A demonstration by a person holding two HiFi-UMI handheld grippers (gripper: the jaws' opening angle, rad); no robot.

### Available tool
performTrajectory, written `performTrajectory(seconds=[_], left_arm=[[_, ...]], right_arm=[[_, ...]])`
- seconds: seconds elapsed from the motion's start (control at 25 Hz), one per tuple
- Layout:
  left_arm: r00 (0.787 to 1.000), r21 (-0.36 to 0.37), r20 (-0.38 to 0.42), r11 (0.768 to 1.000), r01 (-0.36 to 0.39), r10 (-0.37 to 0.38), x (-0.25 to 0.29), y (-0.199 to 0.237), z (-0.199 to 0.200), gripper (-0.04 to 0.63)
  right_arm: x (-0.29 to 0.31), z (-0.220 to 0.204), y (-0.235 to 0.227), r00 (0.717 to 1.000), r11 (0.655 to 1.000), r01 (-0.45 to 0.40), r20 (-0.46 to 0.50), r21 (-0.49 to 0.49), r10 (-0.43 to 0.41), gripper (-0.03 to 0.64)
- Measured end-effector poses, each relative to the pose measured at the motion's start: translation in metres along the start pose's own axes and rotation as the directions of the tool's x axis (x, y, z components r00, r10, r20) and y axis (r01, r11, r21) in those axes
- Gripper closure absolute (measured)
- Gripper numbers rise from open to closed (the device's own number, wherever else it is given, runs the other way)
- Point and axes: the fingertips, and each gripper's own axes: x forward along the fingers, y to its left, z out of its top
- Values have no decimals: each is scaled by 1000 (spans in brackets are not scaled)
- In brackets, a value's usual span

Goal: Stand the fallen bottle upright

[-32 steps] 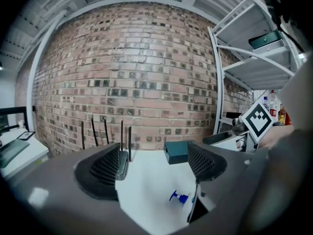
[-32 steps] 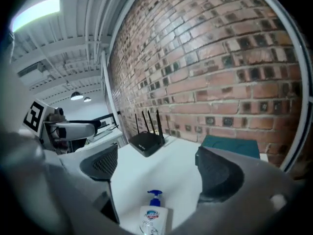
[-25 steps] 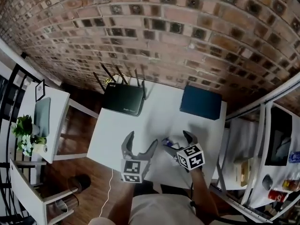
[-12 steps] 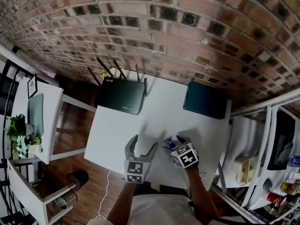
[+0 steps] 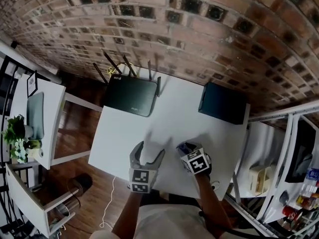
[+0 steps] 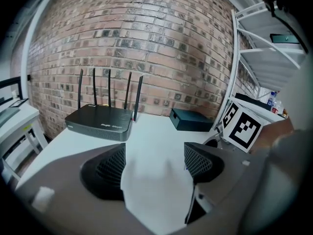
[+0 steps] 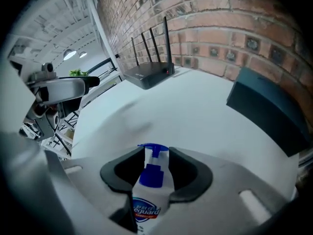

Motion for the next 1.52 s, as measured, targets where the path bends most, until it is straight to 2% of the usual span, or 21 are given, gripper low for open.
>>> performTrajectory(seconds=[0.24, 0.52, 0.92, 1.24, 1.4, 1.52], left_arm=[[1000, -1, -12, 1000, -2, 2, -5, -1, -7, 202], [1000, -3, -4, 1000, -6, 6, -8, -2, -5, 202], [999, 17, 49, 1000, -8, 8, -19, -1, 20, 213], [996, 52, 93, 999, 4, -9, -29, -7, 41, 213], [994, 65, 107, 998, 12, -19, -35, -12, 47, 213], [993, 78, 113, 997, 18, -27, -38, -15, 49, 213]], right_arm=[[2, 4, 10, 1000, 999, -18, -9, -38, 18, 474], [-5, 9, 15, 1000, 999, -8, 25, -49, 9, 494], [-34, 43, 5, 977, 998, 63, 203, -4, -61, 505], [-68, 69, -2, 925, 993, 114, 362, 28, -116, 522], [-89, 76, -3, 873, 986, 164, 463, 23, -156, 525], [-102, 77, -4, 822, 975, 220, 533, 24, -199, 525]])
